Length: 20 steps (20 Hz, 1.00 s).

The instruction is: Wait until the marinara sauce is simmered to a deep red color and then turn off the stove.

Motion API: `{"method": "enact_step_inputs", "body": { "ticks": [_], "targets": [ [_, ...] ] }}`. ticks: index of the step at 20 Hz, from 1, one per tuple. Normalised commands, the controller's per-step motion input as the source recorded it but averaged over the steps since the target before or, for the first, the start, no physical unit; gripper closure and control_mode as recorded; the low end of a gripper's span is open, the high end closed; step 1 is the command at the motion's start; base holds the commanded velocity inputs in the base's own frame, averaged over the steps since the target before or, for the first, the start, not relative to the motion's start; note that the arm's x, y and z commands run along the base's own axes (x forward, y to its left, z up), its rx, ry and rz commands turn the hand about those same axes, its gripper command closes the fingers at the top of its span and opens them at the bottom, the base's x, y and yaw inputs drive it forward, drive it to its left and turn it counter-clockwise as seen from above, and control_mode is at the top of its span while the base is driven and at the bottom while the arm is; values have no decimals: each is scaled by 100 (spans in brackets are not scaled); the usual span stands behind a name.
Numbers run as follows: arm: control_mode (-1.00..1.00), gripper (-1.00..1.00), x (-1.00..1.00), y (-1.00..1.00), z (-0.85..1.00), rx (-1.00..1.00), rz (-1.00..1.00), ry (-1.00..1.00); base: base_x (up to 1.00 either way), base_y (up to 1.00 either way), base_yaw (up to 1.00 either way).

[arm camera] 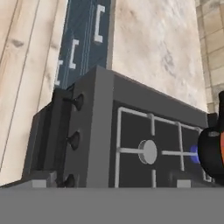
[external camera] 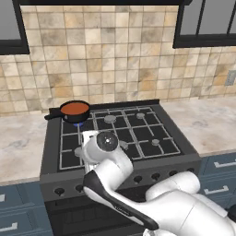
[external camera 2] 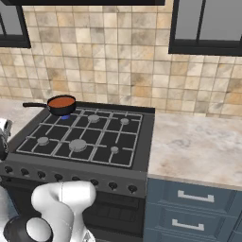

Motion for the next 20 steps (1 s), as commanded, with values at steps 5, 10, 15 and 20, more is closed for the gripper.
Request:
{"method": "enact_step_inputs", "body": {
  "ticks": [5,10,15,20],
  "targets": [
    [-100,-100,-7,15,-6,-11,36,-23,0,0,0],
    [-100,-100,-53,6,0,-14,10,-41,0,0,0],
    [-100,-100,-63,28,0,-21,0,-36,0,0,0],
    [-100,-100,-38,37,-5,-23,0,-25,0,0,0]
  ]
}}
